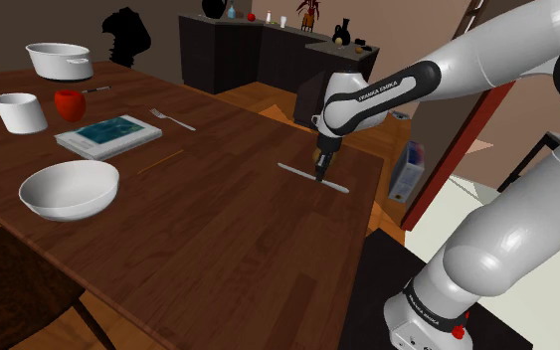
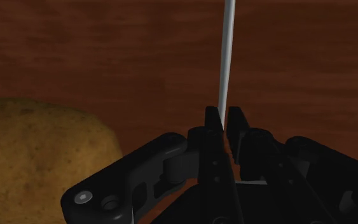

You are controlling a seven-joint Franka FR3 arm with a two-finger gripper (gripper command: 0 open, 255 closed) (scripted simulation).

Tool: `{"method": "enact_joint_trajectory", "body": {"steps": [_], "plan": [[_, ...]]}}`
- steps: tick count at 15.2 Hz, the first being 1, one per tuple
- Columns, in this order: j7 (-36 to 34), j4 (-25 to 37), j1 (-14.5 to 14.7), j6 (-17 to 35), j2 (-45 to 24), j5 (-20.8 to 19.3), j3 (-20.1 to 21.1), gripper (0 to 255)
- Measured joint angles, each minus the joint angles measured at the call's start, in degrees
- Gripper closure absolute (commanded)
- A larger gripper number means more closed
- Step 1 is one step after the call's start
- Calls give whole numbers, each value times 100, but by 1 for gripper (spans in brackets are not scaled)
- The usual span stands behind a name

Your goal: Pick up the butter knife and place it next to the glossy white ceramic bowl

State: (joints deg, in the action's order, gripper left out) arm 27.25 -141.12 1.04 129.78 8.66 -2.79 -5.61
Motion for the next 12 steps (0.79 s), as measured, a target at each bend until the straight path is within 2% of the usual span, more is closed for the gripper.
{"method": "enact_joint_trajectory", "body": {"steps": [6,12], "plan": [[0,0,0,1,0,0,0,255],[-8,183,2,-413,233,-8,13,255]]}}
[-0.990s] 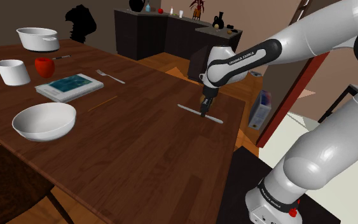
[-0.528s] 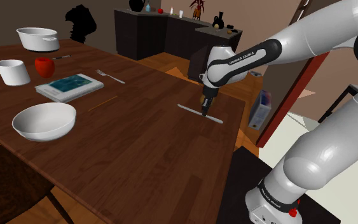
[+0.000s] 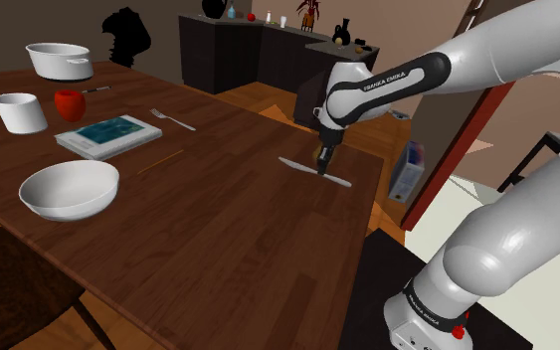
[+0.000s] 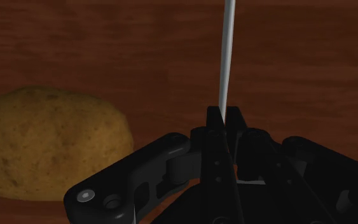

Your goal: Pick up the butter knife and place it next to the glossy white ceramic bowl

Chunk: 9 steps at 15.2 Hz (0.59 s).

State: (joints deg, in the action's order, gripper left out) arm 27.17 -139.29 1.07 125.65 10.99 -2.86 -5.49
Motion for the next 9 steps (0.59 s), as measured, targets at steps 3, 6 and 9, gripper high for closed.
{"method": "enact_joint_trajectory", "body": {"steps": [3,6,9], "plan": [[-3,116,0,-251,136,-5,7,255],[4,278,-1,-497,220,-5,10,255],[4,415,-1,-751,337,-8,16,255]]}}
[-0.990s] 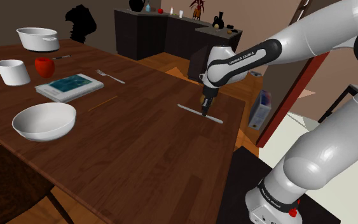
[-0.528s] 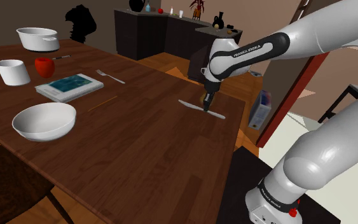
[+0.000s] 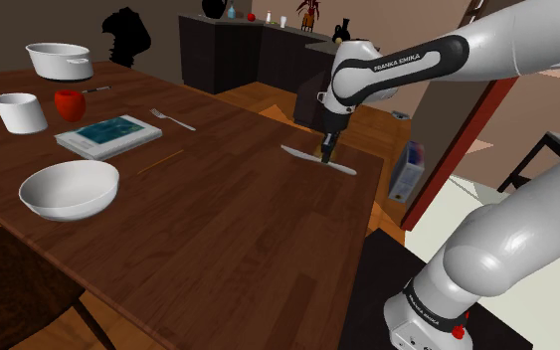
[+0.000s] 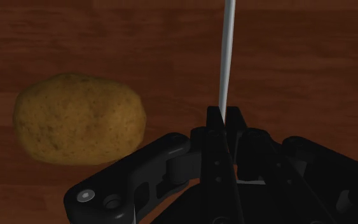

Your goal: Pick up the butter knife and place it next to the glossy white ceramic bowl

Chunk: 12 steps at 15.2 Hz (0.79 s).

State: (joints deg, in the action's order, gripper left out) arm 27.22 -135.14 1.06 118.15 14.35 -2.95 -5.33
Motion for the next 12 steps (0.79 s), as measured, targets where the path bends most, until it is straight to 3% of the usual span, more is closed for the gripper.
{"method": "enact_joint_trajectory", "body": {"steps": [12], "plan": [[8,678,7,-943,265,5,26,255]]}}
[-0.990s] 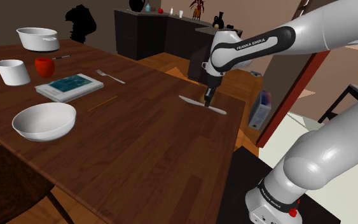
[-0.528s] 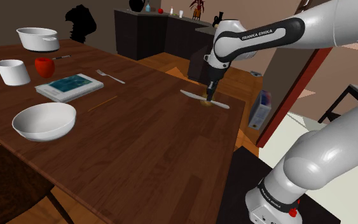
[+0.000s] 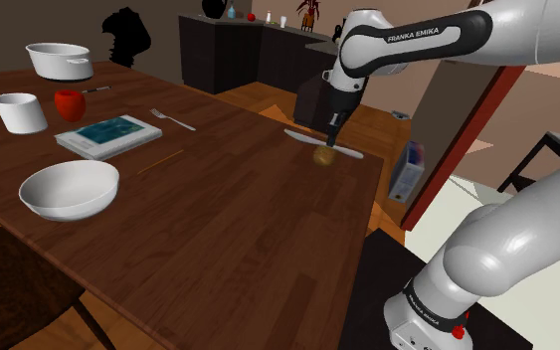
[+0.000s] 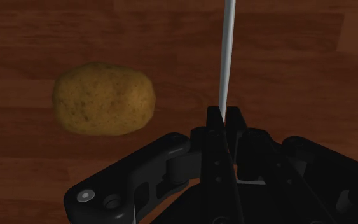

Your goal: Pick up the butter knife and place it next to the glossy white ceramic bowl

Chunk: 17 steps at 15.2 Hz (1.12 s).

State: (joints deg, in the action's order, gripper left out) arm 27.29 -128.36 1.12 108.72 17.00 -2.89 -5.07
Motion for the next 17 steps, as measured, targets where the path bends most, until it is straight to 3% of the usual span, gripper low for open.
{"method": "enact_joint_trajectory", "body": {"steps": [8,17], "plan": [[-667,421,305,-234,-205,179,456,255],[-1777,1369,785,-353,-1044,327,1141,255]]}}
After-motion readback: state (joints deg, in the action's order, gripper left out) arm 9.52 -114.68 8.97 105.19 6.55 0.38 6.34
